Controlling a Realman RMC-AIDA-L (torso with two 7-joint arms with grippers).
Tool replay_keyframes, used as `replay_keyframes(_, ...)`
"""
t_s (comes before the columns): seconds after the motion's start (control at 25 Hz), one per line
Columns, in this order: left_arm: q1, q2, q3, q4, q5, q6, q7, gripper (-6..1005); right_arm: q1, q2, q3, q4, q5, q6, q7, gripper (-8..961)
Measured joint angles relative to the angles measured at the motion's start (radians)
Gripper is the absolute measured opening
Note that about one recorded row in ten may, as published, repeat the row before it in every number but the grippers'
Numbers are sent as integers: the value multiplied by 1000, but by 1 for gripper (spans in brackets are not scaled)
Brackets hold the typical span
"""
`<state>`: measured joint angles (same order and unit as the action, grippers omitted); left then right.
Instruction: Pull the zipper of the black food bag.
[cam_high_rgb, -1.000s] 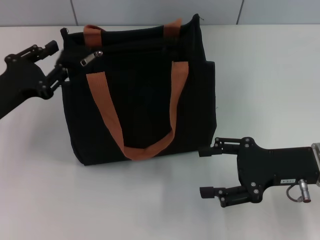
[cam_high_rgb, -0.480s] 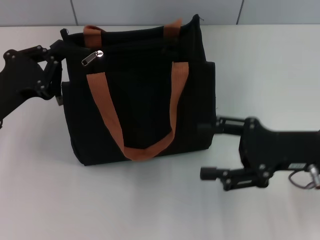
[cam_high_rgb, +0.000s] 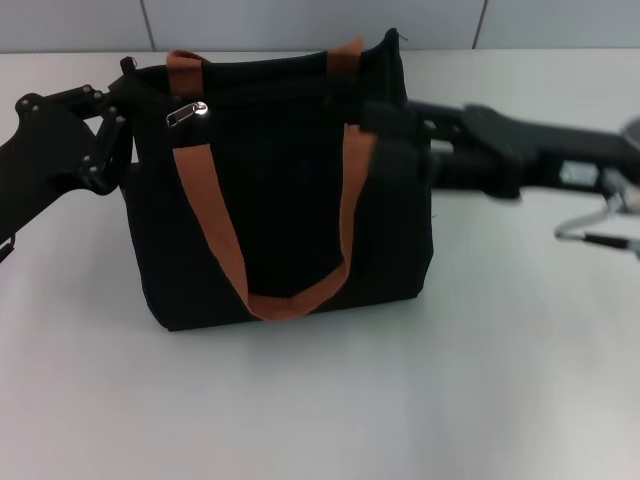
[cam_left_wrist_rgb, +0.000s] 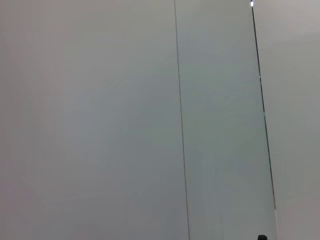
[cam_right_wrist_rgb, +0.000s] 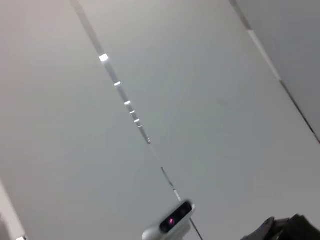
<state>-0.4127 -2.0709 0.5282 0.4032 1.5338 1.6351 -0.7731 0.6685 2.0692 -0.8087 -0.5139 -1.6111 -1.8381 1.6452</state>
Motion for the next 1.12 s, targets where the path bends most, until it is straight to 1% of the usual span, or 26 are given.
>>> replay_keyframes(0.04, 0, 0, 0, 0, 0, 0, 0, 26, 0, 0, 0, 0, 0, 0, 0, 816)
replay_keyframes(0.16, 0, 0, 0, -1, 0, 0, 0, 27, 50, -1, -7, 0, -1, 51, 113, 816)
replay_keyframes(0.24, 3, 0, -1, -1, 0, 1, 0, 28, 102, -1, -12, 4, -6, 127, 250, 816)
replay_keyframes(0.28, 5, 0, -1, -1, 0, 3, 0, 29, 117, -1, -17, 8, -10, 146, 281, 816)
replay_keyframes(0.36, 7, 0, -1, -1, 0, 3, 0, 30, 136, -1, -34, 10, -17, 175, 330, 816)
replay_keyframes(0.44, 10, -1, -1, -1, 0, 3, 0, 31, 155, -2, -72, 7, -21, 209, 390, 816)
replay_keyframes(0.48, 10, -1, -1, -1, 0, 3, 0, 31, 155, -2, -72, 7, -21, 209, 390, 802)
replay_keyframes(0.52, 11, -1, -1, -1, 0, 3, 1, 31, 165, -3, -98, 6, -23, 224, 424, 788)
replay_keyframes(0.56, 12, -1, -2, -7, 0, 6, 12, 32, 185, -8, -137, 7, -32, 244, 484, 774)
replay_keyframes(0.6, 12, -1, -2, -12, 0, 7, 20, 32, 194, -10, -147, 9, -39, 253, 513, 760)
replay_keyframes(0.72, 12, -1, -2, -33, 0, 9, 50, 34, 208, -12, -156, 12, -51, 272, 567, 719)
replay_keyframes(0.76, 13, -1, -2, -44, 0, 11, 71, 34, 217, -12, -162, 12, -60, 299, 623, 705)
replay_keyframes(0.88, 14, -2, -2, -47, 0, 14, 78, 36, 224, -10, -169, 12, -62, 318, 653, 663)
replay_keyframes(1.0, 16, -2, -3, -51, 0, 37, 85, 37, 232, -8, -185, 12, -63, 339, 679, 513)
replay_keyframes(1.08, 17, 0, -4, -51, 0, 55, 85, 38, 246, -6, -216, 12, -71, 363, 712, 413)
replay_keyframes(1.12, 17, 0, -4, -51, 0, 55, 85, 38, 246, -6, -216, 12, -71, 363, 712, 386)
